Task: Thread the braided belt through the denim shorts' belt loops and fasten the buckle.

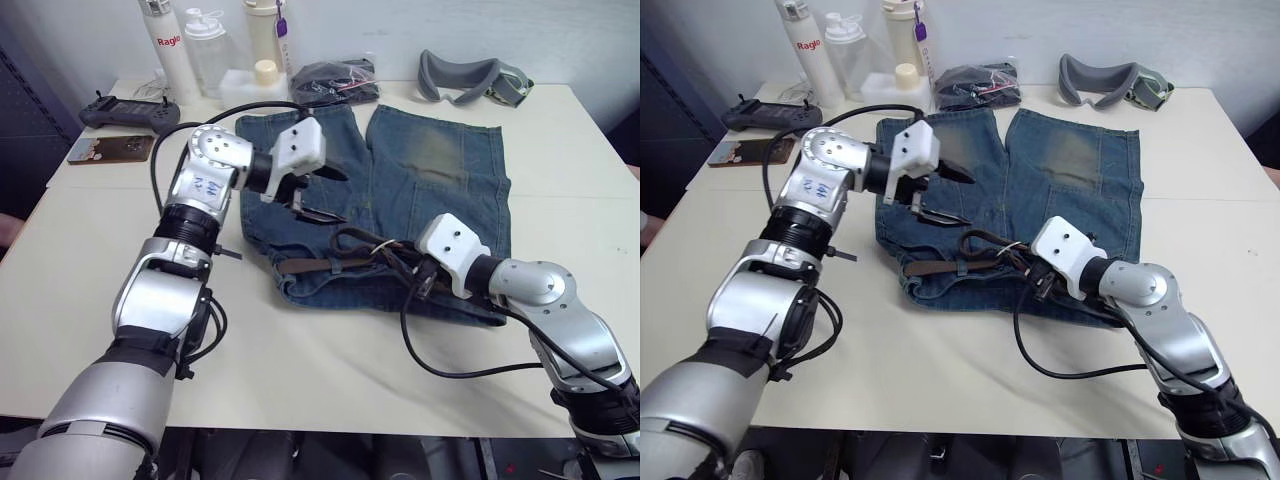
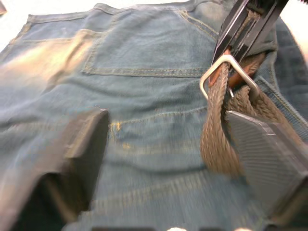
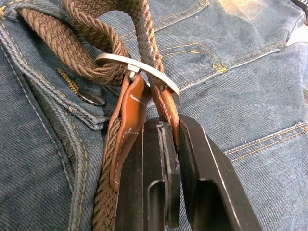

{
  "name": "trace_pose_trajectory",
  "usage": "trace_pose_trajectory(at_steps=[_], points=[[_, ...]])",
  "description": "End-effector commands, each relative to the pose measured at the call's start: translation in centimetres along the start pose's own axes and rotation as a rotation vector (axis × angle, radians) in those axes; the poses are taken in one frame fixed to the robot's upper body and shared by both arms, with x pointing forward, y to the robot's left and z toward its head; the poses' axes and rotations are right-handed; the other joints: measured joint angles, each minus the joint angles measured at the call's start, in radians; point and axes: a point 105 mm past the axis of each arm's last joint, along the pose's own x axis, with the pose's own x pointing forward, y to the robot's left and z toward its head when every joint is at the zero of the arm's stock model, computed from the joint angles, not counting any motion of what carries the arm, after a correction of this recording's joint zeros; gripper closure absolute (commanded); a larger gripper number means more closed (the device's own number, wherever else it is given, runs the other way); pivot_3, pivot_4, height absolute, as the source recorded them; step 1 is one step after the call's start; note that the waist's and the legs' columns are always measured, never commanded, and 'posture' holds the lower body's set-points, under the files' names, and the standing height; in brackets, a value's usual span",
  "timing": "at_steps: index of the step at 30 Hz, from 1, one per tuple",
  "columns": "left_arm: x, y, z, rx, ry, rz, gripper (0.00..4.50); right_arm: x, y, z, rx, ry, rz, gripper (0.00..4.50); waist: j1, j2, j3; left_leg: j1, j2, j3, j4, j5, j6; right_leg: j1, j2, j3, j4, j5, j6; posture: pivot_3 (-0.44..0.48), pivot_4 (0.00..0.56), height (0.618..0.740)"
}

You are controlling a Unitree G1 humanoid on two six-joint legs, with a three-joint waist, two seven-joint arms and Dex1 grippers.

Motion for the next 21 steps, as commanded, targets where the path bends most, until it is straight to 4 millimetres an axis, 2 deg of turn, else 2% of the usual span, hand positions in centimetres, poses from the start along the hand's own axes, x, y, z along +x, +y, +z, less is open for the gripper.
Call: trace_pose_trajectory(at_steps=[1,3,6,7,14,18,21], points=[[-2.2,-2.4,0.0,-0.063,-0.015,-0.067,2.29,-1.3,-1.0,1.0,-0.033,-0.022,-0.035,4.50,-0.003,0.000,0.000,0.000,0.000,0.000,0.000,0.000,0.000,0.000,0.001,0.000,0.000,0.000,0.000,0.000,0.150,0.627],[-2.5,-4.9,-1.2,-0.106,0.026,-0.115,3.03,-1.6,-1.1,1.1,-0.042,-0.020,-0.035,4.50,-0.011,0.002,-0.001,0.000,0.000,-0.001,0.000,0.000,0.000,0.000,0.001,0.001,0.000,0.000,0.000,0.000,0.150,0.627],[-2.2,-7.0,-1.9,-0.156,0.046,-0.134,4.18,-1.7,-1.3,1.2,-0.056,-0.020,-0.029,4.50,-0.013,0.003,-0.002,0.002,-0.002,-0.003,0.000,0.000,0.000,0.000,0.002,0.005,0.006,0.000,0.000,0.000,0.150,0.627],[-2.0,-7.6,-2.2,-0.172,0.051,-0.133,4.37,-1.7,-1.3,1.3,-0.062,-0.021,-0.024,4.50,-0.010,0.003,-0.002,0.002,-0.002,-0.003,0.001,0.000,0.000,0.000,0.002,0.006,0.006,0.000,0.000,0.000,0.150,0.627],[0.1,-9.4,-4.2,-0.217,0.090,-0.126,4.37,-1.6,-1.3,1.5,-0.077,-0.021,-0.003,4.50,-0.013,0.003,-0.004,0.002,-0.002,-0.002,0.002,0.000,0.000,0.001,-0.005,0.008,0.004,-0.003,-0.006,0.000,0.150,0.627],[0.7,-10.8,-7.4,-0.205,0.229,-0.147,4.37,-1.6,-1.1,1.5,-0.116,-0.005,0.003,4.50,-0.015,0.003,-0.007,0.001,-0.002,-0.001,0.002,0.000,0.000,0.002,-0.006,0.007,0.003,-0.004,-0.008,0.000,0.150,0.627],[1.1,-12.0,-8.9,-0.208,0.273,-0.174,4.37,-1.8,-1.1,1.4,-0.186,0.018,0.008,4.50,-0.015,0.003,-0.015,0.002,-0.002,-0.001,0.002,-0.001,0.001,0.003,-0.006,0.007,0.003,-0.005,-0.010,0.000,0.150,0.627]])
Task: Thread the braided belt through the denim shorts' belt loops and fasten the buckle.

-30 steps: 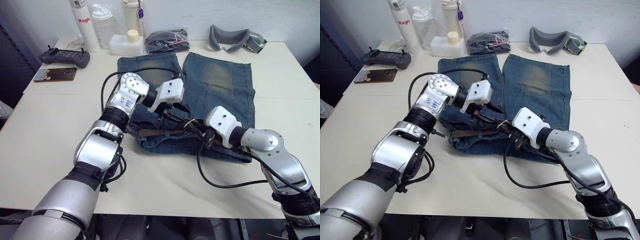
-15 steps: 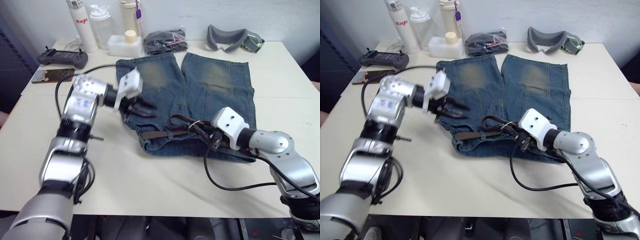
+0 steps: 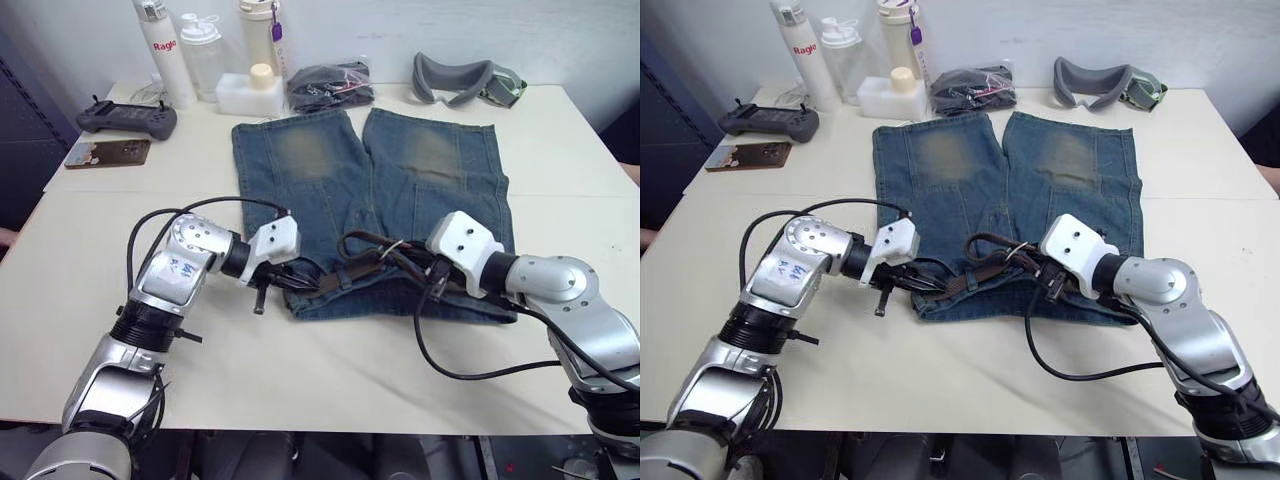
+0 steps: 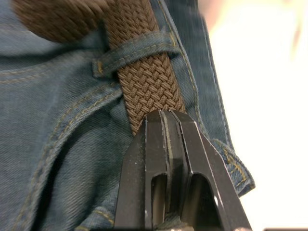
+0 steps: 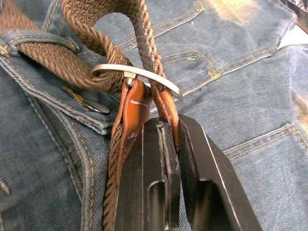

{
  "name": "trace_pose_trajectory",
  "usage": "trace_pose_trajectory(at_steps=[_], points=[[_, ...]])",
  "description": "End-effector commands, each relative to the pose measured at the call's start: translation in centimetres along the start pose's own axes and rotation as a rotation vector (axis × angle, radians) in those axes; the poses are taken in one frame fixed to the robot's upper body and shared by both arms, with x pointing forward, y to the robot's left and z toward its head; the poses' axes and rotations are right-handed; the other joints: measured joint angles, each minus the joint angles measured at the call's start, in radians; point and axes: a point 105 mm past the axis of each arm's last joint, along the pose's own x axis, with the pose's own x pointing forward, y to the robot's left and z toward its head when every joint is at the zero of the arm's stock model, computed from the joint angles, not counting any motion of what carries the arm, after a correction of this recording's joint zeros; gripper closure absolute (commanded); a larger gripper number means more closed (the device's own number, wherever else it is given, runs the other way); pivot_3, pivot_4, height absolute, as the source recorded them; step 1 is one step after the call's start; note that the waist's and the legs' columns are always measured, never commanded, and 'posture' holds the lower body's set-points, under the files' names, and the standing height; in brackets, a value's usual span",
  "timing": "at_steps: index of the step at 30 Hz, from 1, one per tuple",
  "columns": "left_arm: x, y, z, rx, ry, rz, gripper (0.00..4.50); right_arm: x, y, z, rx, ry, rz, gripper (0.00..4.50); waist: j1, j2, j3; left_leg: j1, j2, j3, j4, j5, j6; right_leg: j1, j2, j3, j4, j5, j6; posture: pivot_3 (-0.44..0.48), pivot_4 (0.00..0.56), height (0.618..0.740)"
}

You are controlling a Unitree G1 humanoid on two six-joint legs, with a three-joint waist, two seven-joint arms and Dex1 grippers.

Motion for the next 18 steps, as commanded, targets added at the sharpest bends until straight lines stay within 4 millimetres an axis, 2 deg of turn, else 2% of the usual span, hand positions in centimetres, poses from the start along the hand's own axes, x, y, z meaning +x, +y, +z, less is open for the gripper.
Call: trace_pose_trajectory(at_steps=[1,6,10,15,18], points=[[1.5,-1.9,-3.6,-0.055,0.113,-0.058,4.37,-1.0,-0.6,1.0,-0.173,0.003,-0.036,4.50,-0.001,0.001,-0.007,0.000,0.000,0.000,0.000,0.000,0.000,0.000,0.000,0.000,0.000,0.000,0.000,0.000,0.150,0.627],[2.3,-3.5,-5.5,-0.113,0.150,-0.105,4.37,-2.8,-1.5,-0.9,-0.393,0.077,-0.088,4.50,0.001,0.003,-0.022,0.001,0.000,0.000,0.000,-0.002,0.002,0.004,0.000,-0.001,-0.005,-0.002,-0.002,0.000,0.150,0.627],[2.3,-4.3,-6.1,-0.142,0.151,-0.144,4.37,-5.3,-3.6,-3.4,-0.554,0.165,-0.156,4.50,-0.001,0.012,-0.029,0.003,0.000,0.000,0.010,-0.008,0.005,0.011,-0.002,-0.005,-0.006,-0.005,-0.005,0.000,0.150,0.627],[2.3,-4.9,-6.2,-0.155,0.151,-0.166,4.37,-7.9,-4.8,-6.1,-0.636,0.231,-0.202,4.50,-0.005,0.018,-0.041,0.002,0.005,0.004,0.024,-0.021,0.008,0.012,-0.004,-0.010,0.000,-0.011,-0.006,0.000,0.150,0.627],[2.2,-5.0,-6.4,-0.165,0.153,-0.167,4.37,-9.6,-5.5,-7.6,-0.660,0.274,-0.231,4.50,-0.004,0.021,-0.046,0.002,0.006,0.007,0.035,-0.030,0.010,0.012,-0.005,-0.012,0.007,-0.018,-0.014,0.000,0.150,0.627]])
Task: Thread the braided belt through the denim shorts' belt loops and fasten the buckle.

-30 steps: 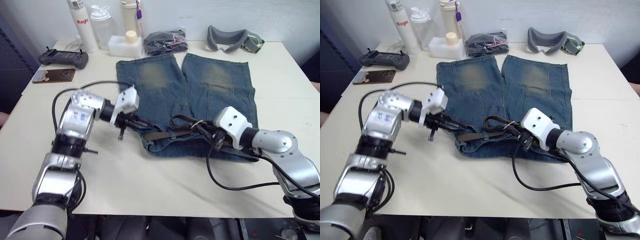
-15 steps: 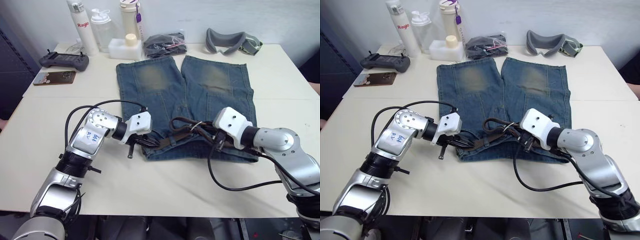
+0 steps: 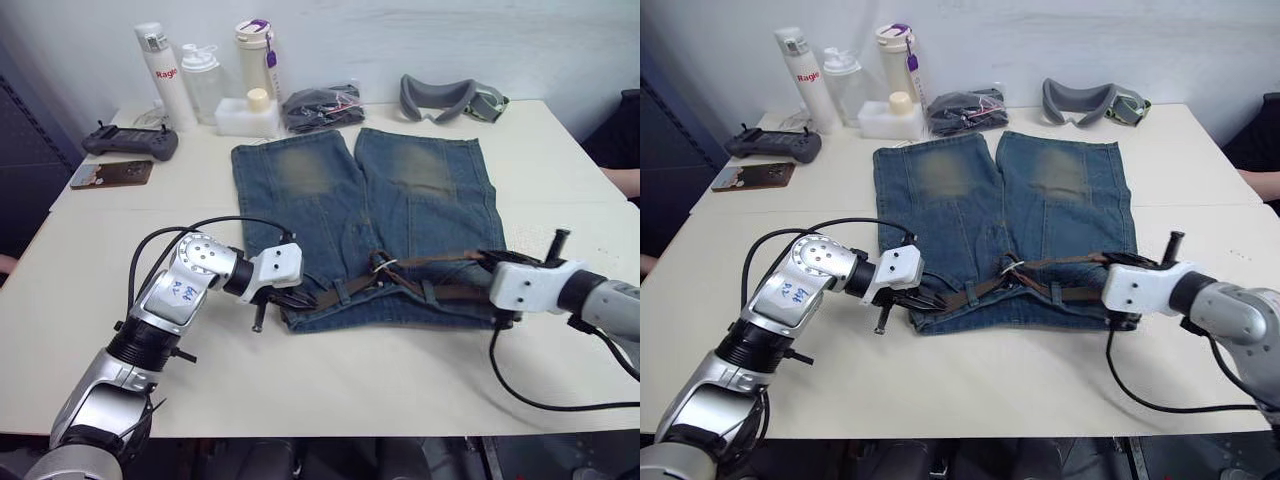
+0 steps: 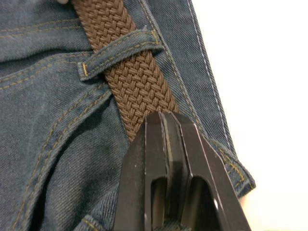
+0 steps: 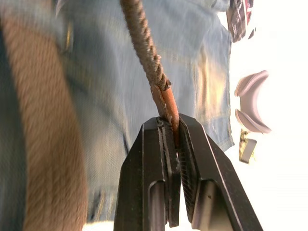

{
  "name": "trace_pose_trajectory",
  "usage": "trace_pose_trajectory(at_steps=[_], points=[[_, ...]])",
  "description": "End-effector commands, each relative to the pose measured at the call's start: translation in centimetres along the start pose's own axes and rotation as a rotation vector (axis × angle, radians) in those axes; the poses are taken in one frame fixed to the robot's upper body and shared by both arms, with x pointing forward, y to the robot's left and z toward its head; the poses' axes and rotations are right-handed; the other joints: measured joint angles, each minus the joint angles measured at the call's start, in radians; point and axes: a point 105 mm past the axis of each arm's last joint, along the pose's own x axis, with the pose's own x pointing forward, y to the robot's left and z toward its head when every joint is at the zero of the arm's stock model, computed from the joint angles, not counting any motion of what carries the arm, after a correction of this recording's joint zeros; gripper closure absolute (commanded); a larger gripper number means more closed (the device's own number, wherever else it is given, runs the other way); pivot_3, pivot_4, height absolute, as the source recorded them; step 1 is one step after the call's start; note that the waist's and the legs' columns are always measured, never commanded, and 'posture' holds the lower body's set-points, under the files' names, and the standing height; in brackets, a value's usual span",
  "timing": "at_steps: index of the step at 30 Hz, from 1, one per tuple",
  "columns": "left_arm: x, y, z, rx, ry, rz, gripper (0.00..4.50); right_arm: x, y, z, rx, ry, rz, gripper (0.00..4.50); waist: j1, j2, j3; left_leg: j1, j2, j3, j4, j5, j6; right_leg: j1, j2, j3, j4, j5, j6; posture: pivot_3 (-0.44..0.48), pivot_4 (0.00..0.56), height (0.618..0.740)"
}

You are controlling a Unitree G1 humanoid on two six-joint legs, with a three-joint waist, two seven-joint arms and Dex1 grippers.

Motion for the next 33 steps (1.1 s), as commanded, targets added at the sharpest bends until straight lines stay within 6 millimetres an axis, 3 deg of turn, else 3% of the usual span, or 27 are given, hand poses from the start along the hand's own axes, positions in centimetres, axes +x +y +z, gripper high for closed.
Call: trace_pose_trajectory(at_steps=[1,7,12,16,17,19,21,27,28,31,33], points=[[1.5,-3.1,-4.2,-0.159,0.105,-0.137,4.37,-2.0,-1.6,-2.4,-0.072,0.074,-0.075,4.50,0.000,0.000,-0.002,0.000,0.000,0.002,0.001,-0.001,0.001,0.000,-0.002,-0.001,0.001,-0.001,-0.002,0.000,0.150,0.627],[0.9,-4.2,-4.9,-0.188,0.123,-0.169,4.37,-3.8,0.0,-4.4,-0.091,0.104,-0.054,4.50,0.000,0.006,-0.009,0.000,0.005,0.014,0.015,-0.014,0.009,-0.001,-0.010,-0.012,0.007,-0.005,-0.006,0.000,0.150,0.627],[0.7,-4.4,-5.2,-0.186,0.133,-0.180,4.37,-3.1,2.2,-3.7,-0.103,0.042,-0.007,4.50,0.000,0.002,-0.012,0.001,0.004,0.017,0.017,-0.021,0.016,-0.004,-0.010,-0.005,0.010,-0.007,-0.006,0.000,0.150,0.627],[0.4,-3.5,-4.9,-0.174,0.117,-0.142,4.37,-2.3,2.3,-3.0,-0.055,0.006,-0.035,4.50,0.000,0.006,-0.014,0.000,0.010,0.024,0.027,-0.026,0.013,-0.003,-0.013,-0.008,0.011,-0.011,-0.011,0.000,0.150,0.627],[0.4,-3.1,-4.5,-0.179,0.093,-0.126,4.45,-2.2,2.3,-2.7,-0.034,-0.006,-0.034,4.09,-0.001,0.006,-0.015,0.000,0.010,0.024,0.030,-0.034,0.019,-0.003,-0.013,-0.010,0.015,-0.017,-0.024,0.000,0.150,0.627],[0.0,-2.5,-3.6,-0.186,0.047,-0.105,4.50,-2.1,2.4,-2.4,0.008,-0.019,-0.025,3.42,0.000,0.006,-0.015,0.001,0.009,0.023,0.033,-0.037,0.021,-0.005,-0.010,-0.008,0.020,-0.020,-0.028,0.000,0.150,0.627],[-0.4,-2.2,-3.2,-0.185,0.026,-0.096,4.50,-1.9,2.6,-2.3,0.042,-0.018,-0.004,2.48,0.002,0.004,-0.015,0.000,0.007,0.024,0.033,-0.038,0.022,-0.014,-0.009,0.000,0.025,-0.019,-0.028,0.000,0.150,0.627],[-1.7,-1.0,-2.0,-0.192,-0.026,-0.046,4.50,-2.7,1.8,-2.0,0.162,-0.016,0.066,0.03,0.003,0.002,-0.014,-0.003,0.014,0.029,0.036,-0.039,0.018,-0.015,-0.011,-0.003,0.026,-0.022,-0.026,0.000,0.150,0.627],[-2.0,-0.8,-1.7,-0.199,-0.042,-0.040,4.50,-3.1,1.4,-2.2,0.236,-0.015,0.069,0.03,0.004,0.002,-0.014,-0.003,0.014,0.029,0.035,-0.039,0.018,-0.015,-0.010,-0.002,0.026,-0.022,-0.026,0.000,0.150,0.627],[-4.7,-0.2,0.2,-0.278,-0.155,-0.025,3.57,-4.6,-0.1,-2.8,0.529,-0.011,0.074,0.00,0.004,-0.003,-0.010,-0.003,0.014,0.028,0.035,-0.039,0.018,-0.018,-0.010,-0.002,0.029,-0.022,-0.026,0.000,0.150,0.627],[-6.2,0.2,1.3,-0.308,-0.217,-0.003,2.72,-5.4,-0.5,-3.0,0.662,-0.011,0.094,0.00,0.002,-0.005,-0.008,-0.004,0.014,0.028,0.035,-0.039,0.017,-0.018,-0.009,-0.002,0.029,-0.022,-0.025,0.000,0.150,0.627]])
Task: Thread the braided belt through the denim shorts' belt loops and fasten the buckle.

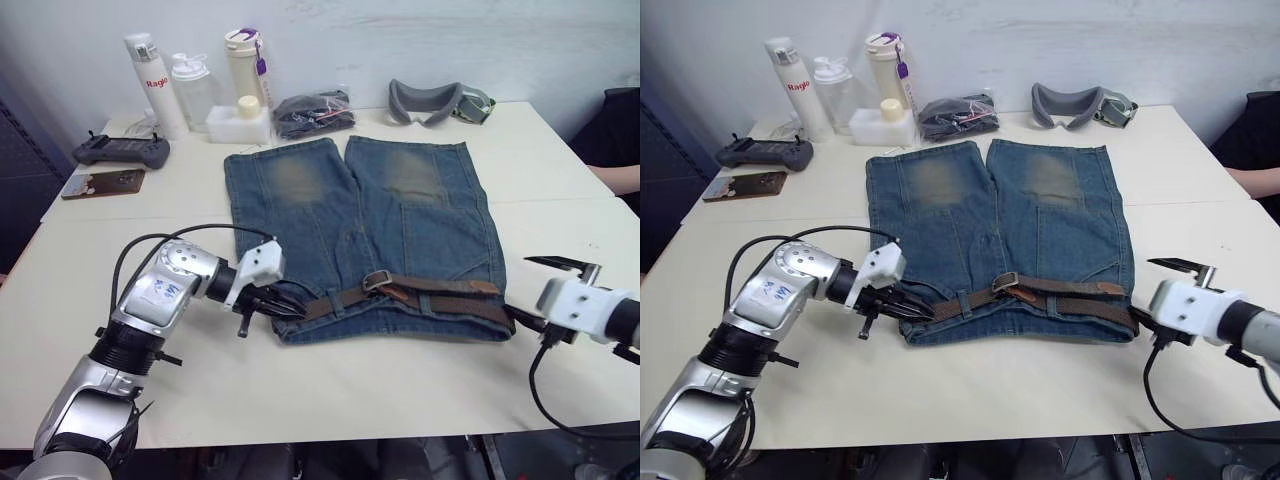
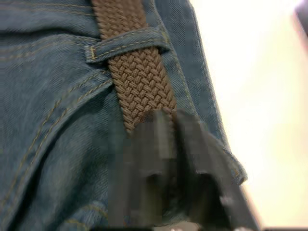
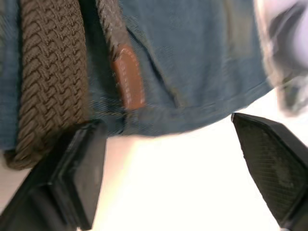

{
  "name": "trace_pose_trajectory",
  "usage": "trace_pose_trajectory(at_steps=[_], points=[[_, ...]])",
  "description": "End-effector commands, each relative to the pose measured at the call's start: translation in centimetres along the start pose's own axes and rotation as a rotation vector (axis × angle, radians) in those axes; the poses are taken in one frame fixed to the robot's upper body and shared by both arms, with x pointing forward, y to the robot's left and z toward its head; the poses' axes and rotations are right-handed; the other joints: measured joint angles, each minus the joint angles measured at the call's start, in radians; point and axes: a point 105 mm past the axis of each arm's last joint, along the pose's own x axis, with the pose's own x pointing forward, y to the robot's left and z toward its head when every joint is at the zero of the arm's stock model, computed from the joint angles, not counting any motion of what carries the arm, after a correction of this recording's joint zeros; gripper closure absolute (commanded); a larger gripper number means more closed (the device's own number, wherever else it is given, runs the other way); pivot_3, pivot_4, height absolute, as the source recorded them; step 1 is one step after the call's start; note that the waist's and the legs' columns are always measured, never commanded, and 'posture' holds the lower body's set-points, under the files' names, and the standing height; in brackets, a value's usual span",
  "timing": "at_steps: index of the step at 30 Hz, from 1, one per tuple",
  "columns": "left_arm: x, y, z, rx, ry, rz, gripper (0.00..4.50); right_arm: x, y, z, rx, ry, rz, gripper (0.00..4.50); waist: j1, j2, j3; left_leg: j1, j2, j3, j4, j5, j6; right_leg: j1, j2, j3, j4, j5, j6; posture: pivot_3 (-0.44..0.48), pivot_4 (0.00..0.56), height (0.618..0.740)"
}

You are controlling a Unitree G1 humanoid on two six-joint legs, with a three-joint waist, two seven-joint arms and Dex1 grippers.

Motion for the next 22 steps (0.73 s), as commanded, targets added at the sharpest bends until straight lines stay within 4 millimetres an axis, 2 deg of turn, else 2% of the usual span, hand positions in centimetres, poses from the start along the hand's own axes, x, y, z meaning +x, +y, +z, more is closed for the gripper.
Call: trace_pose_trajectory(at_steps=[1,5,7,10,13,15,18,22], points=[[-3.5,0.2,2.9,-0.042,-0.134,0.051,2.33,-1.9,-1.8,1.2,0.227,-0.038,0.012,0.00,0.000,-0.001,0.001,0.000,0.000,0.000,-0.001,0.000,0.000,0.000,0.000,0.000,0.000,0.000,0.000,0.000,0.150,0.627],[-6.0,0.1,4.3,-0.109,-0.266,0.099,0.45,-2.5,-2.9,2.1,0.475,-0.128,0.013,0.00,0.002,-0.001,0.001,0.001,0.000,-0.003,-0.002,0.000,-0.001,0.001,0.001,0.000,-0.002,0.000,0.001,0.000,0.150,0.627],[-6.9,0.6,4.3,-0.119,-0.329,0.192,0.08,-2.6,-3.0,2.6,0.570,-0.180,0.039,0.00,0.001,-0.001,0.002,0.001,0.000,-0.003,-0.003,0.001,-0.002,0.002,0.000,0.000,-0.003,0.000,0.001,0.000,0.150,0.627],[-8.0,1.2,4.0,-0.097,-0.411,0.317,0.08,-2.5,-3.1,3.1,0.623,-0.231,0.039,0.00,0.001,-0.001,0.002,0.001,0.000,-0.003,-0.004,0.001,-0.003,0.003,0.000,0.000,-0.007,0.000,0.001,0.000,0.150,0.627],[-8.9,0.9,2.6,-0.134,-0.402,0.383,0.08,-2.1,-3.6,3.4,0.660,-0.303,-0.023,0.00,0.000,-0.003,0.003,0.001,0.000,-0.003,-0.005,0.003,-0.007,0.003,0.000,0.000,-0.010,0.001,0.001,0.000,0.150,0.627],[-9.0,0.6,1.7,-0.123,-0.369,0.424,0.08,-1.9,-3.2,4.0,0.683,-0.376,0.018,0.00,0.001,-0.004,0.003,0.000,0.000,-0.003,-0.005,0.004,-0.008,0.003,0.000,0.000,-0.010,0.001,0.001,0.000,0.150,0.627],[-8.9,0.0,0.2,-0.097,-0.341,0.484,0.08,-1.2,-2.7,3.7,0.664,-0.369,0.017,0.00,0.001,-0.003,0.004,0.000,-0.001,-0.002,-0.005,0.004,-0.008,0.003,0.000,0.001,-0.011,0.001,0.001,0.000,0.150,0.627],[-9.1,-0.2,-0.5,-0.086,-0.365,0.538,0.08,-0.4,-2.1,3.5,0.664,-0.364,0.026,0.00,0.008,-0.002,0.004,0.000,-0.001,-0.002,-0.005,0.002,-0.005,0.003,0.000,0.001,-0.010,0.001,0.001,0.000,0.150,0.627]])
